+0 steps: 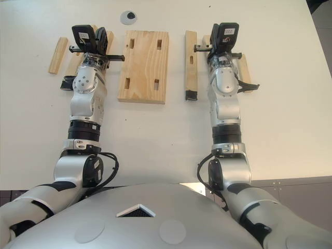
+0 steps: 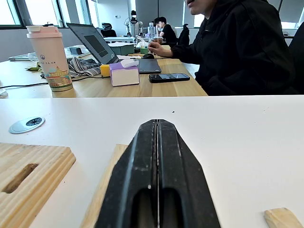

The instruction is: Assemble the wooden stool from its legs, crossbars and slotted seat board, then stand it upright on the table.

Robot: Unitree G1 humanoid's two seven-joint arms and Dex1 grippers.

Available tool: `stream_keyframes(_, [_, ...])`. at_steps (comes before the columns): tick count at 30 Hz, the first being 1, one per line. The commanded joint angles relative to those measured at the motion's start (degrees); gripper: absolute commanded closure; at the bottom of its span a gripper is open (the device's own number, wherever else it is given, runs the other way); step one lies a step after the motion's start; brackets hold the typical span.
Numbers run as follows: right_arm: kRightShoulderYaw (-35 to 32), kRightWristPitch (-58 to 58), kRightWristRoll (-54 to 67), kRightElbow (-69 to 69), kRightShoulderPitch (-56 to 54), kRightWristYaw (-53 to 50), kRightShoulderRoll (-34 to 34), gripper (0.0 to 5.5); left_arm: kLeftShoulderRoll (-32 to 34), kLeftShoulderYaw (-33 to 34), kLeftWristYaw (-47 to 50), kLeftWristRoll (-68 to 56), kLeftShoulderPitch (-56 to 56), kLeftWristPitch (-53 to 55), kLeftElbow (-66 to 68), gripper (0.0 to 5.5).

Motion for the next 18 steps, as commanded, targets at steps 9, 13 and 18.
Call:
stream_keyframes(9, [0.11,0.26,-0.29,-1.63,1.22,0.26,-0.23,5.50,3.43,1.37,-0.27,1.17,-0.65,1.34,2.29,5.48])
stream_keyframes(13, [0.13,0.23,-0.36,-1.46,1.01,0.21,-0.20,5.50,2.92,-0.71,-0.29,3.00,0.10,0.55,2.38,5.48])
stream_keyframes(18, [-0.10,0.22,-0.28,-1.41,1.15,0.33,-0.49,5.50,4.59,-0.44,-0.42,4.00,-1.60,0.43,4.92,5.48])
